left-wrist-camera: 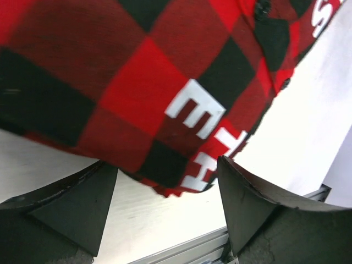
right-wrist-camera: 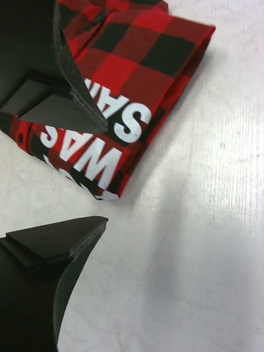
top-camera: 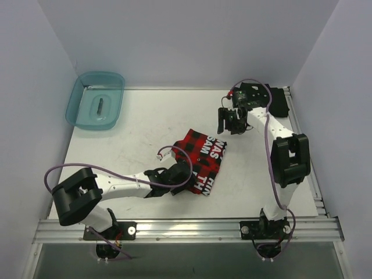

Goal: Fold and stack the long sleeve shirts
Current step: Fold the shirt

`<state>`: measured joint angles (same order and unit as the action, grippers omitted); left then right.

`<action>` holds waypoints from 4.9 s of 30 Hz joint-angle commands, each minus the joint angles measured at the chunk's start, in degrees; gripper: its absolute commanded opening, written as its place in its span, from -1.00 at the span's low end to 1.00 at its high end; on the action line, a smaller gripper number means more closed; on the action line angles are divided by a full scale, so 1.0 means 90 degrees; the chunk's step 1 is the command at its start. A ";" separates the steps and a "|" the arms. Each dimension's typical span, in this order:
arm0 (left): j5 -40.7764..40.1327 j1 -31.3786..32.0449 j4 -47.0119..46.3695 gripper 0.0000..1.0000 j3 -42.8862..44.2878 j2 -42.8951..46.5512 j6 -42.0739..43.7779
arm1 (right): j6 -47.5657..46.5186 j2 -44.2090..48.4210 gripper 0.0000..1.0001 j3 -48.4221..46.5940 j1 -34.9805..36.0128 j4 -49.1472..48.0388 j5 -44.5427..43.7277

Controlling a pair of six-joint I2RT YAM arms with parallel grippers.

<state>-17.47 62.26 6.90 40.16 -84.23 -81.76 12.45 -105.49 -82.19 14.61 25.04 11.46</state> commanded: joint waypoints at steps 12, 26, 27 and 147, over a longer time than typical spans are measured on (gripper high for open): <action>0.0505 -0.0393 -0.0278 -0.27 0.0118 -0.0339 0.0645 | 0.0228 -0.0106 -0.27 0.1435 -0.0003 -0.0223 0.0562; 0.1873 -0.4026 0.1947 -0.48 0.1512 -0.0972 0.5908 | 0.4103 0.2287 -0.36 0.4825 0.2505 -0.2370 0.0407; 0.1854 -0.4114 0.2045 -0.48 0.1891 -0.1109 0.6065 | 0.4241 0.2307 -0.36 0.4807 0.2701 -0.2604 0.0358; -0.0403 0.0749 0.1499 -0.14 0.3115 -0.1023 0.5197 | 0.7211 0.0930 -0.85 0.7258 0.1785 -0.9366 0.0737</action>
<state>-23.57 69.65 20.16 64.45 -95.18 -31.97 80.34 -99.63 -17.26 31.66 -65.32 19.05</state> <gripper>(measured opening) 0.362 0.127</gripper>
